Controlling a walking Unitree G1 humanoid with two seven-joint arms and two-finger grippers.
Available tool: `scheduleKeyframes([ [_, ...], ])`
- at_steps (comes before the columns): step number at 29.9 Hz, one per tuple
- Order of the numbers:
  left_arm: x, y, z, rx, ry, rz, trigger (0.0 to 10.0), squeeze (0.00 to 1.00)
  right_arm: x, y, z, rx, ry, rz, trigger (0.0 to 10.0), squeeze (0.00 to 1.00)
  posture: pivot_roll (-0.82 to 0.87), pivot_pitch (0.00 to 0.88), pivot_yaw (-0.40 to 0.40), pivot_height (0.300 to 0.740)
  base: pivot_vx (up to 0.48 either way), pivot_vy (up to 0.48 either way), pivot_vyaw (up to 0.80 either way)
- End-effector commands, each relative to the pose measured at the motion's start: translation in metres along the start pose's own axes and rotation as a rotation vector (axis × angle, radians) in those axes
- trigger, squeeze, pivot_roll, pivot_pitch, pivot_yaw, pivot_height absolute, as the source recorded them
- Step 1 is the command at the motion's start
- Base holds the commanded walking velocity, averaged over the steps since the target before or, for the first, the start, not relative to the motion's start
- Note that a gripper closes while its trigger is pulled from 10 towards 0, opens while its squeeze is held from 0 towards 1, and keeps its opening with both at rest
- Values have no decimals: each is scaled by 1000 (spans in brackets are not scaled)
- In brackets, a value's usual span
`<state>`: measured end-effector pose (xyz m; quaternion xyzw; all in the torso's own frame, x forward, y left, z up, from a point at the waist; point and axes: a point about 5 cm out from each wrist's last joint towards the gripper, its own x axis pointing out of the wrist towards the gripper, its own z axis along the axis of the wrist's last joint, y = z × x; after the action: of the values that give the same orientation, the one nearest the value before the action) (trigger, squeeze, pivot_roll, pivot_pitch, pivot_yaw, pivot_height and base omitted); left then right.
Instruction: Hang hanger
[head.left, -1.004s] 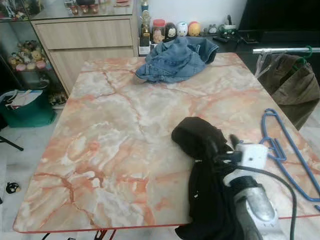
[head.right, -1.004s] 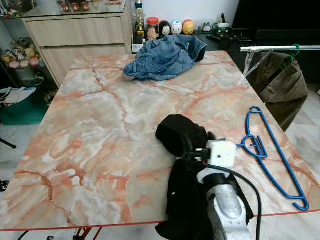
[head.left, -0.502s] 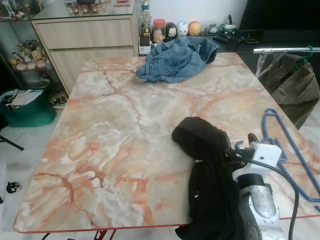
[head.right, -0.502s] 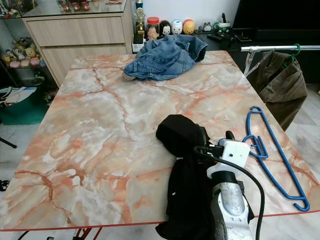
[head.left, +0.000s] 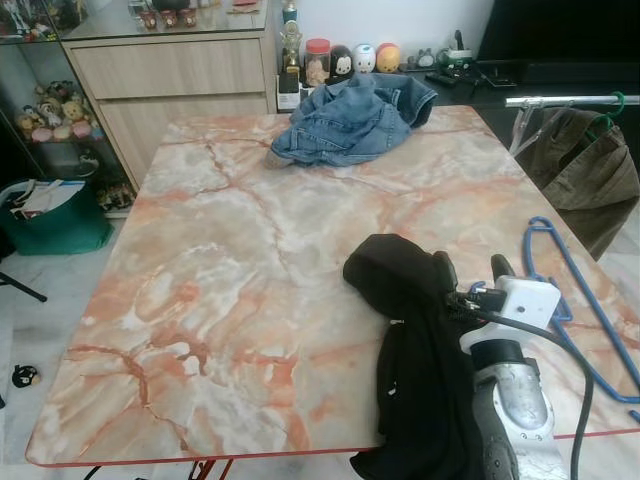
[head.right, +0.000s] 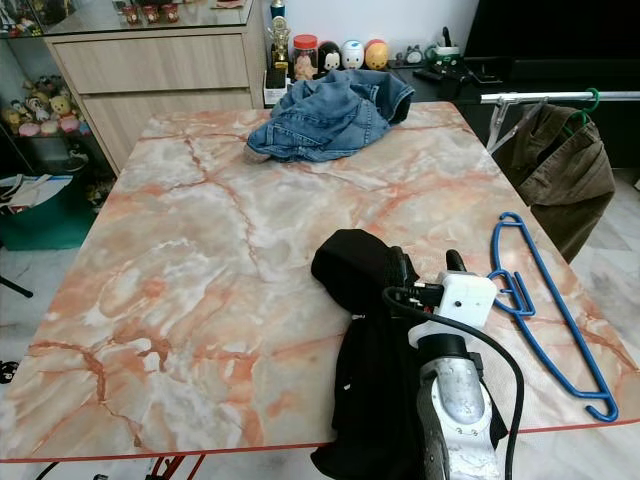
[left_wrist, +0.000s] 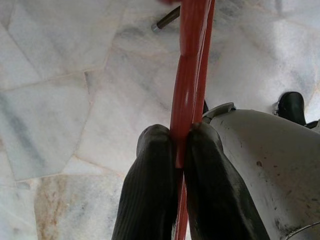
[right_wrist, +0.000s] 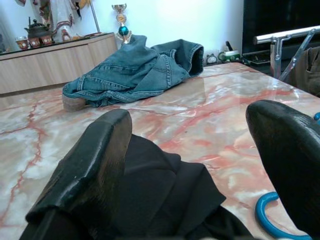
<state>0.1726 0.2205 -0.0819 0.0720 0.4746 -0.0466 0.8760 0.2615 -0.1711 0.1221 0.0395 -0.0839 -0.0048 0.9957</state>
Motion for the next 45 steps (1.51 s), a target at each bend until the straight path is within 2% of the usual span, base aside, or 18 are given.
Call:
scheduleKeyframes([
  [1, -1, 1, -5, 19, 19, -2, 10000, 0, 1, 2, 0, 3, -9, 7, 10000, 0, -27, 0, 19, 740, 0, 0, 0],
  [37, -1, 2, -4, 18, 14, -8, 10000, 0, 1, 11, -7, 11, 9, 34, 10000, 0, -23, 2, 25, 740, -296, 0, 0],
  [45, -1, 2, -4, 16, 14, -7, 10000, 0, 0, 4, -9, 1, 17, 13, 10000, 0, -25, 13, 27, 740, -307, 0, 0],
])
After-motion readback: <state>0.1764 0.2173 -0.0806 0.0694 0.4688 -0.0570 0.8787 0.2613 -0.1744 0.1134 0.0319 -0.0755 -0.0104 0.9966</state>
